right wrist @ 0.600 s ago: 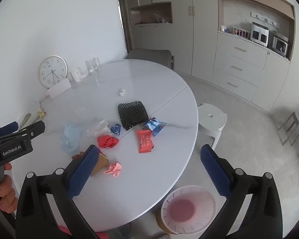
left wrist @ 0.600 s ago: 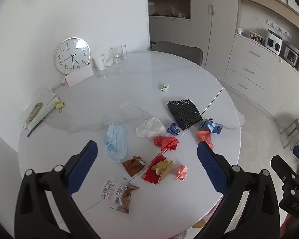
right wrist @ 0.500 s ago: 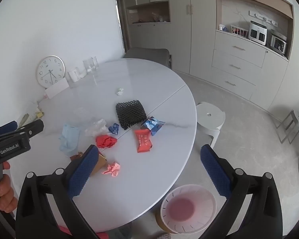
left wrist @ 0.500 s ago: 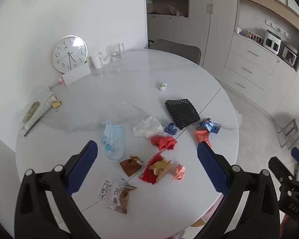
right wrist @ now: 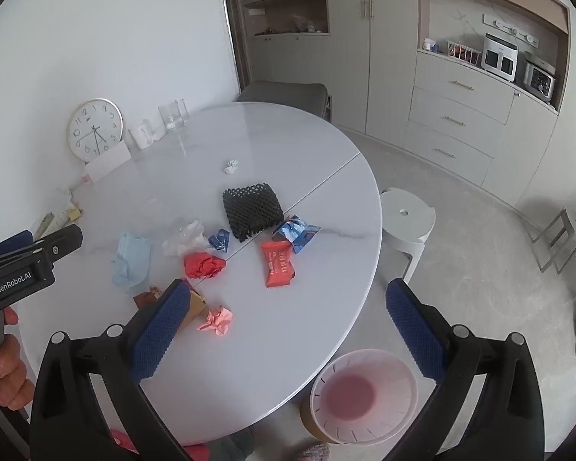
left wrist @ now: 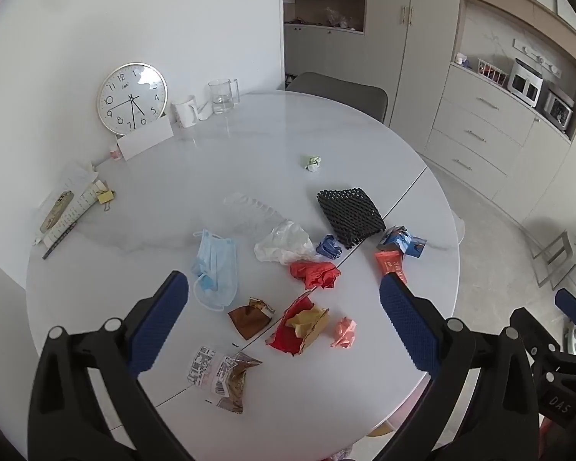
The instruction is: Collect trash
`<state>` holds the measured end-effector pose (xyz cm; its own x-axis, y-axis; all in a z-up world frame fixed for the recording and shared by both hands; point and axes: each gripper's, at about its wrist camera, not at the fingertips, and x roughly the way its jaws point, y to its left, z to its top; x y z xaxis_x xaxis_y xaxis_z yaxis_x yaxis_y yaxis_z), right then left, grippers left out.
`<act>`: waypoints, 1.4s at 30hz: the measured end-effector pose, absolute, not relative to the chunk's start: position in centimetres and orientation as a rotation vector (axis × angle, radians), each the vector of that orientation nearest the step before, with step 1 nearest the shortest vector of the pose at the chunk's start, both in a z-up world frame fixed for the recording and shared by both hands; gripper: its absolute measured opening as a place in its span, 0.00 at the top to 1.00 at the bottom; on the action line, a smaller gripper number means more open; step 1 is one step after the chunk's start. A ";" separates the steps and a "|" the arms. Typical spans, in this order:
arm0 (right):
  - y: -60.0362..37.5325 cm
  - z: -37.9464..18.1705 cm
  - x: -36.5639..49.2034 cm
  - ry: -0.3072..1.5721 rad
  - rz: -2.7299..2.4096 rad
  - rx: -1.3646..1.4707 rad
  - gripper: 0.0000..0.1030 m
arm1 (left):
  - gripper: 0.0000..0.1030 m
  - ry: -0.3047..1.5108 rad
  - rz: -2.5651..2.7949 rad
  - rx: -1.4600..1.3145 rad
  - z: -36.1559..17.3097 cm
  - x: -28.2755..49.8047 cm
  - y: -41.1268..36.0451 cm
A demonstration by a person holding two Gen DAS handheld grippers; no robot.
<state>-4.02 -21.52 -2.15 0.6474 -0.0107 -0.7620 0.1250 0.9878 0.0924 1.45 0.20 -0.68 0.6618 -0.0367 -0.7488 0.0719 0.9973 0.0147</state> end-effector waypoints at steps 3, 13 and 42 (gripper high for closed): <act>-21.4 -1.9 -3.9 0.866 -0.072 0.140 0.02 | 0.07 0.849 -0.059 0.041 -0.7 1.5 0.2; -21.0 -1.8 -3.6 0.873 -0.069 0.137 0.02 | 0.07 0.857 -0.057 0.039 -0.7 1.5 0.3; -20.9 -2.0 -4.0 0.867 -0.066 0.141 0.02 | 0.07 0.852 -0.057 0.036 -0.5 1.3 0.1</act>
<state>-4.02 -20.90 -2.04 0.6458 -0.0002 -0.7635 0.1146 0.9887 0.0967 1.31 0.14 -0.54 0.6572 -0.0359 -0.7528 0.0651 0.9978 0.0093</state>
